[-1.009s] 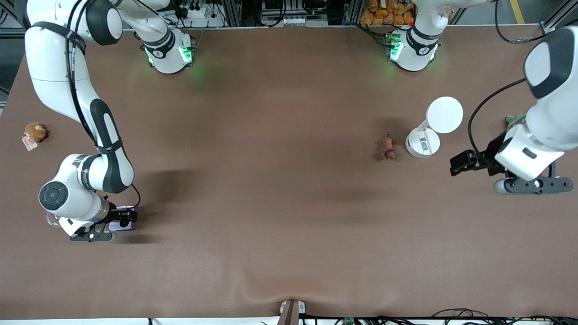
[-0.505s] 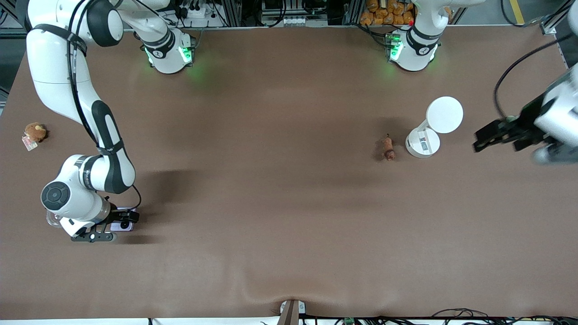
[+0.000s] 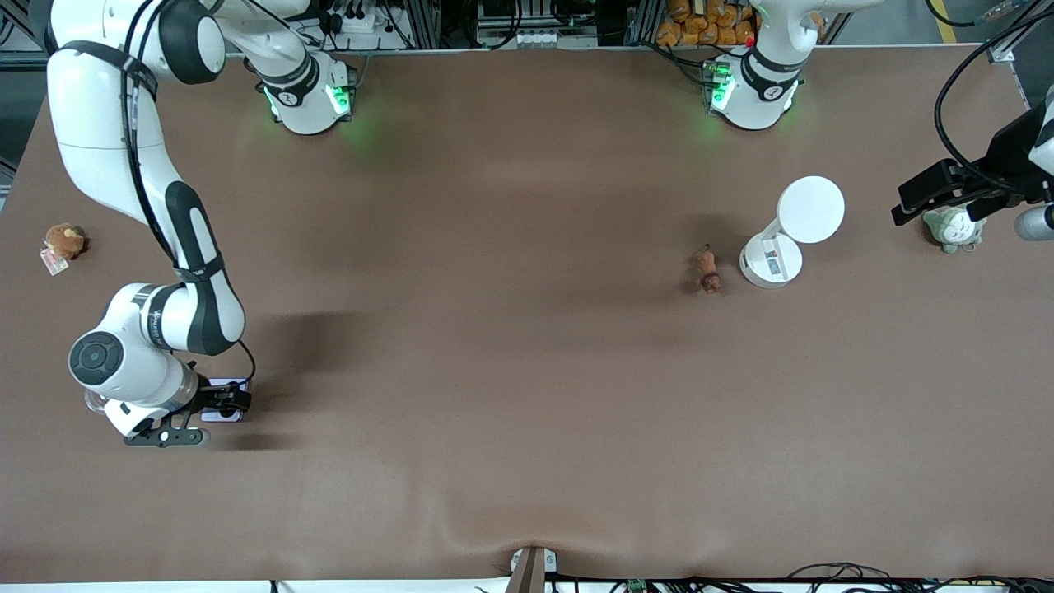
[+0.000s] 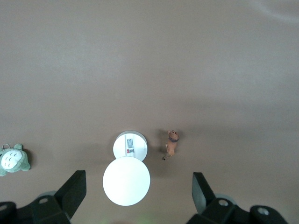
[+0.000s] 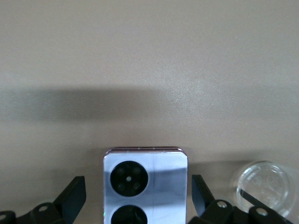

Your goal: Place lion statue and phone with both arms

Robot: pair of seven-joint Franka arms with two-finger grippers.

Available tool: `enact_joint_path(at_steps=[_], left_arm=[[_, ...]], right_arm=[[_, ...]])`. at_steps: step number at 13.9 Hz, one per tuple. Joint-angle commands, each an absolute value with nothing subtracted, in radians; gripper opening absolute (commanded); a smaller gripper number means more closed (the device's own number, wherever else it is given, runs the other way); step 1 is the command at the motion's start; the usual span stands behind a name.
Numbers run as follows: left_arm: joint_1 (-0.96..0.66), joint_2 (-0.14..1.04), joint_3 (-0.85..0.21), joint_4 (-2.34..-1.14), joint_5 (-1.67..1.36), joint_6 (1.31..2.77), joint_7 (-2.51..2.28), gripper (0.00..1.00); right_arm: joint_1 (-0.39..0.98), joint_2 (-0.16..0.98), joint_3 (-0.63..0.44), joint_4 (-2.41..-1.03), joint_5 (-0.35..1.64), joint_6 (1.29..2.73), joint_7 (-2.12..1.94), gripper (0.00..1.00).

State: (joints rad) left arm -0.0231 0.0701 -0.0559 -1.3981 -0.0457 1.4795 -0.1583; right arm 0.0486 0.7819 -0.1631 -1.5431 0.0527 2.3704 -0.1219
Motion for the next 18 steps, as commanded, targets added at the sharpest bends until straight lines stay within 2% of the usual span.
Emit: enact_joint_path(at_steps=[1,2,4,7,9,14,18], left_arm=[[-0.006,-0.02,-0.068,-1.515,-0.06,1.525,-0.138,1.0],[-0.003,-0.058,-0.066,-1.572,-0.06,1.549,-0.111,1.0],[0.006,-0.121,-0.064,-1.667,-0.057,1.612,-0.089,1.0],[0.009,-0.106,-0.058,-1.648,-0.032,1.612,-0.086,1.0],[0.002,-0.06,-0.066,-1.574,0.024,1.608,-0.091,1.0],[0.001,-0.048,-0.067,-1.54,0.023,1.606,-0.091,1.0],[-0.002,-0.048,-0.067,-1.54,0.032,1.606,-0.09,1.0]], right_arm=[[0.046,0.674,-0.156,-1.557,0.044,2.237,-0.132,1.0],[0.043,0.626,-0.156,-1.574,0.046,2.185,-0.133,1.0],[0.049,0.519,-0.155,-1.675,0.046,2.184,-0.149,1.0],[0.057,0.353,-0.152,-1.839,0.048,2.184,-0.167,1.0],[0.078,0.252,-0.152,-1.905,0.048,2.165,-0.17,1.0],[0.081,0.106,-0.153,-1.833,0.049,1.939,-0.169,1.0],[0.052,0.11,-0.158,-1.605,0.054,1.705,-0.157,1.0]])
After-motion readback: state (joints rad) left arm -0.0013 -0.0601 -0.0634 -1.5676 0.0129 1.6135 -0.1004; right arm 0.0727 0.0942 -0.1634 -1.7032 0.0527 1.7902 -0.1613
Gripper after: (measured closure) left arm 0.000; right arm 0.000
